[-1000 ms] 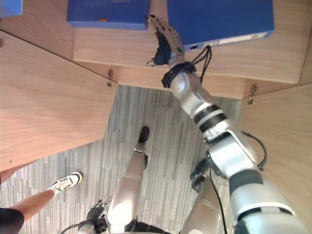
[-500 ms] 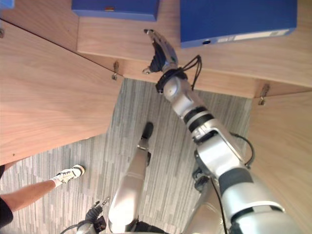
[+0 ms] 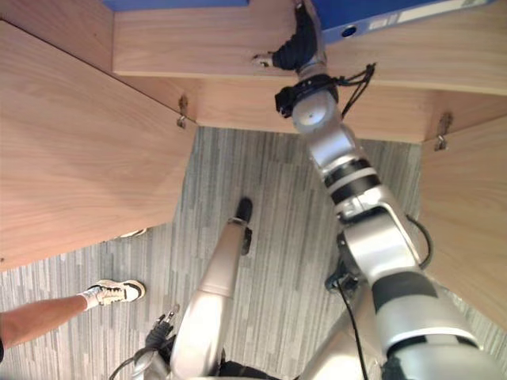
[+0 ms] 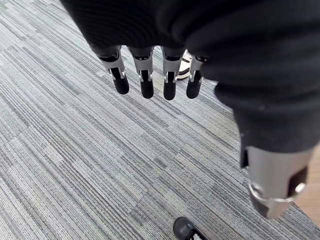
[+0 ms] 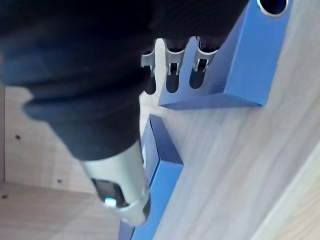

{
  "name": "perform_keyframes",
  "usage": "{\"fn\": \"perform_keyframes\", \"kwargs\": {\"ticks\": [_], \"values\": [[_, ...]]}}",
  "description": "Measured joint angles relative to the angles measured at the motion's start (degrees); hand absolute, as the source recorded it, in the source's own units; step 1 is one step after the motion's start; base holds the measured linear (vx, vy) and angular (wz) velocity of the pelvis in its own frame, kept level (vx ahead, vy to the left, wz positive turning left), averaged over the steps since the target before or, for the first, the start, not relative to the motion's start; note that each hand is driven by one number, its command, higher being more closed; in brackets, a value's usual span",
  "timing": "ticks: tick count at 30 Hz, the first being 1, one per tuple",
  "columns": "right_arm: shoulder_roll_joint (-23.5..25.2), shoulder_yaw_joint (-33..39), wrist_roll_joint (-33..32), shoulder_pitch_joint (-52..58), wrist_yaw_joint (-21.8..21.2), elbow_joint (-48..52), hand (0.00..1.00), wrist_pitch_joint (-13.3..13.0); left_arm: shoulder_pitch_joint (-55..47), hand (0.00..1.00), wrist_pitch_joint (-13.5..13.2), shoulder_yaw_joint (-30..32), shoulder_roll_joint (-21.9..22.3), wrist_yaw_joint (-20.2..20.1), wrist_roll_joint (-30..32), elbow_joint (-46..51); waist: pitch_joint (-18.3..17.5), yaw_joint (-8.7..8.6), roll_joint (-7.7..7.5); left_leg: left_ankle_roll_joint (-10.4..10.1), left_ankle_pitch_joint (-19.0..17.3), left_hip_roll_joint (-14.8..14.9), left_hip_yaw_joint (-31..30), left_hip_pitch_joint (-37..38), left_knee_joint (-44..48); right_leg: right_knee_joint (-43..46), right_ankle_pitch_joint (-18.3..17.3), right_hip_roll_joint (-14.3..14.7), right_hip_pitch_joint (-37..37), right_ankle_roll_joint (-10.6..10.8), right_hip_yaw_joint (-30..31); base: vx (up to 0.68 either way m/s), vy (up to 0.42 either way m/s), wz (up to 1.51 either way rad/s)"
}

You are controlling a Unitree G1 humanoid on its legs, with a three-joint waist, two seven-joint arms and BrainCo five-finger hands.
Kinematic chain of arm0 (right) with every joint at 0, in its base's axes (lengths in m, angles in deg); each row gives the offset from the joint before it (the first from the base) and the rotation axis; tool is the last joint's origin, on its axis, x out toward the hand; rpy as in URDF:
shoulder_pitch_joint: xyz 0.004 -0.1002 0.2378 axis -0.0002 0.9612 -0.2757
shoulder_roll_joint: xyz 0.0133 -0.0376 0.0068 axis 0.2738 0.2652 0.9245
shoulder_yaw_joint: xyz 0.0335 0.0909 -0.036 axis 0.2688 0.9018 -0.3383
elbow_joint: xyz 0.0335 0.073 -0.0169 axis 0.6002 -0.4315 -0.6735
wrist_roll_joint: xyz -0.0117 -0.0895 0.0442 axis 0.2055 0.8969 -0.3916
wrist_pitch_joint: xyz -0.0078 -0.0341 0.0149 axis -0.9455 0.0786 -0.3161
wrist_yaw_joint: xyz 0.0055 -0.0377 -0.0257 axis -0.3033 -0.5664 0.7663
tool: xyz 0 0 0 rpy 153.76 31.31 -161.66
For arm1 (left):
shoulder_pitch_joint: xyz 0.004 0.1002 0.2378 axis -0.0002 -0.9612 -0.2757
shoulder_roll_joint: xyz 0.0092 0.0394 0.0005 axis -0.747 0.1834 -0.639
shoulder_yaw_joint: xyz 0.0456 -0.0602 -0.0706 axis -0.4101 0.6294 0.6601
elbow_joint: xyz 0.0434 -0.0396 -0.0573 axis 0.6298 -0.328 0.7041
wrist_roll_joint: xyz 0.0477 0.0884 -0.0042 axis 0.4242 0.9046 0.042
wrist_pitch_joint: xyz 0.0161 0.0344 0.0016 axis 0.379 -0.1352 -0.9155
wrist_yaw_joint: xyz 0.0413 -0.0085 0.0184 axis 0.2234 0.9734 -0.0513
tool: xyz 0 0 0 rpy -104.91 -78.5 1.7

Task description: Walk over to the cabinet, pick up the folder, carry it to the office cabinet, place the folder inside the office cabinet, then close the office cabinet door

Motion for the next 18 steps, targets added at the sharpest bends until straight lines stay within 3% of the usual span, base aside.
{"fn": "perform_keyframes", "kwargs": {"ticks": [6,11,18], "values": [[-4.9,-1.3,-11.5,-4.9,-2.4,-2.9,0.00,-0.8,0.0,0.00,0.0,0.2,0.0,0.1,-0.2,1.3,0.2,-1.13,-0.55,0.3,0.2,-0.1,-0.1,-1.6,0.0,0.0,0.2,-0.1,-1.5,0.1,-0.1,0.05,0.030,0.02],[-10.6,-8.6,-16.3,-10.7,-5.2,-8.4,0.00,-0.4,0.0,0.00,0.1,1.2,0.2,0.1,-0.2,2.4,0.8,-2.57,-1.49,0.2,0.5,-0.1,-0.2,-1.6,-0.6,0.1,0.2,-0.1,-1.7,0.1,-0.3,0.02,0.008,0.01],[-15.9,-11.2,-20.5,-15.9,-5.7,-11.3,0.00,-0.2,0.0,0.00,0.2,2.5,0.1,-0.1,-0.2,3.0,1.5,-3.93,-3.07,-0.1,1.2,0.2,-0.4,-1.6,-1.5,0.0,0.2,0.0,-2.0,0.1,-0.5,0.00,0.002,0.01]]}}
